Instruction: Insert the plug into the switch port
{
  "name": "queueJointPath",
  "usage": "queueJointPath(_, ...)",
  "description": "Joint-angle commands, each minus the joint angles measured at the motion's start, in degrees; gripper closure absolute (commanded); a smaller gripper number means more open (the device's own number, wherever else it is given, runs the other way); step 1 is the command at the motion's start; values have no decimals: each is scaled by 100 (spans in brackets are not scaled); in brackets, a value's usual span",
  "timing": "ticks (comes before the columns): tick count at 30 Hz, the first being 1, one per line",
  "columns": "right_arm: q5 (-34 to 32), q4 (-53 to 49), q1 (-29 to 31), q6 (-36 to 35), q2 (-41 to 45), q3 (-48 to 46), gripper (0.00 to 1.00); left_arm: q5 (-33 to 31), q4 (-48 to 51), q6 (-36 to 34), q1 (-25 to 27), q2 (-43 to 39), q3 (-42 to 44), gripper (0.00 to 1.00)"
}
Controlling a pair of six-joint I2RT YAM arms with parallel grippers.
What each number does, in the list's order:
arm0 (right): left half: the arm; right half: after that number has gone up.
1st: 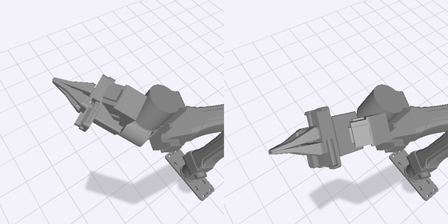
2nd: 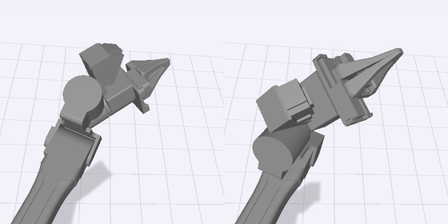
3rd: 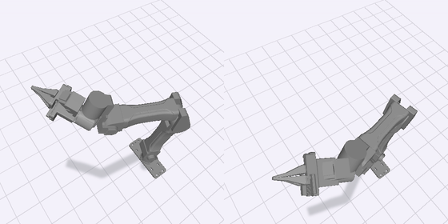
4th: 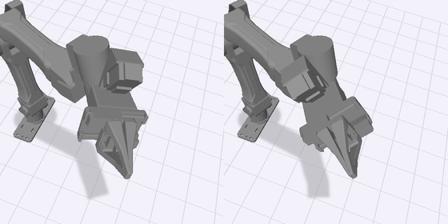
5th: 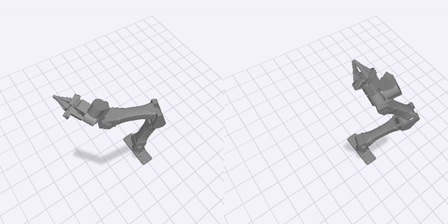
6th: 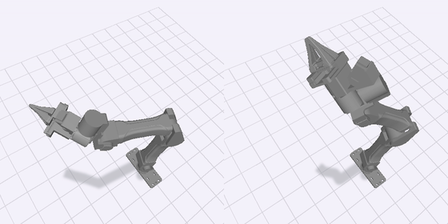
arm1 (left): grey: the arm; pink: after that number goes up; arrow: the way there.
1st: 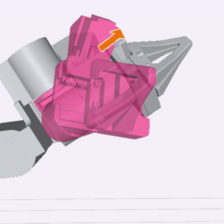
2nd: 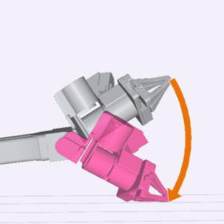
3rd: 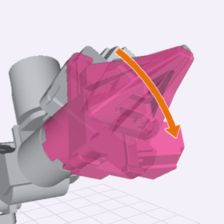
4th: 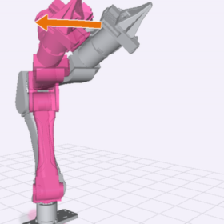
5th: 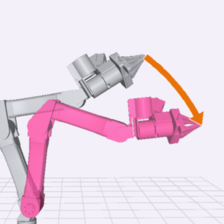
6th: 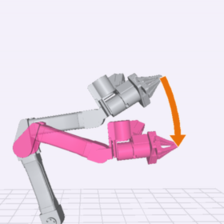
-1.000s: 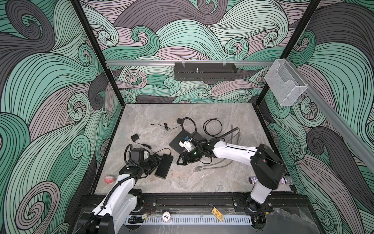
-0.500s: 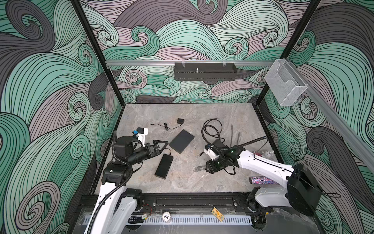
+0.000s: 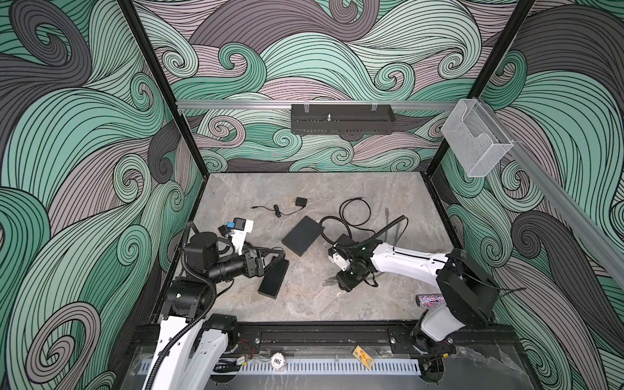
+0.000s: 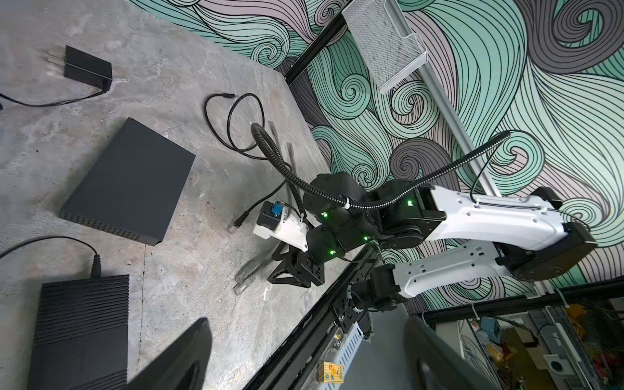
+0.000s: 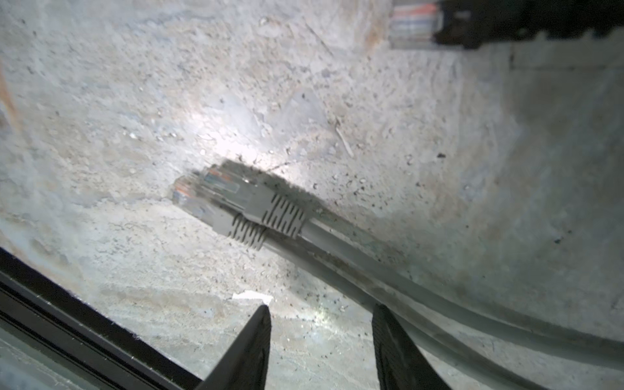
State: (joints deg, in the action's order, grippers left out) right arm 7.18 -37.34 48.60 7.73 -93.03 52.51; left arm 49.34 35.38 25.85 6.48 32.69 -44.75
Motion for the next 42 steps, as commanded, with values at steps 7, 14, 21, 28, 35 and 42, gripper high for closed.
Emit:
queueJointPath(7, -155, 51, 563, -123, -375, 351, 49, -118, -17, -130, 20, 78, -25, 10)
queueJointPath(14, 143, 193, 885, 67, -499, 515, 49, -152, -20, -123, -15, 106, -20, 10)
queueJointPath(21, -464, 149, 915, -144, -113, 431, 48, -154, -39, -106, -37, 145, -8, 10)
queueJointPath(28, -589, 16, 913, -404, -777, 773, 49, -154, -30, -98, -50, 155, -6, 10)
queueJointPath(35, -817, -70, 909, -578, -1009, 953, 50, -177, -14, -105, -50, 104, 0, 10)
queueJointPath(42, -1240, -201, 882, -632, -879, 916, 51, -158, -21, -104, -50, 141, 2, 10)
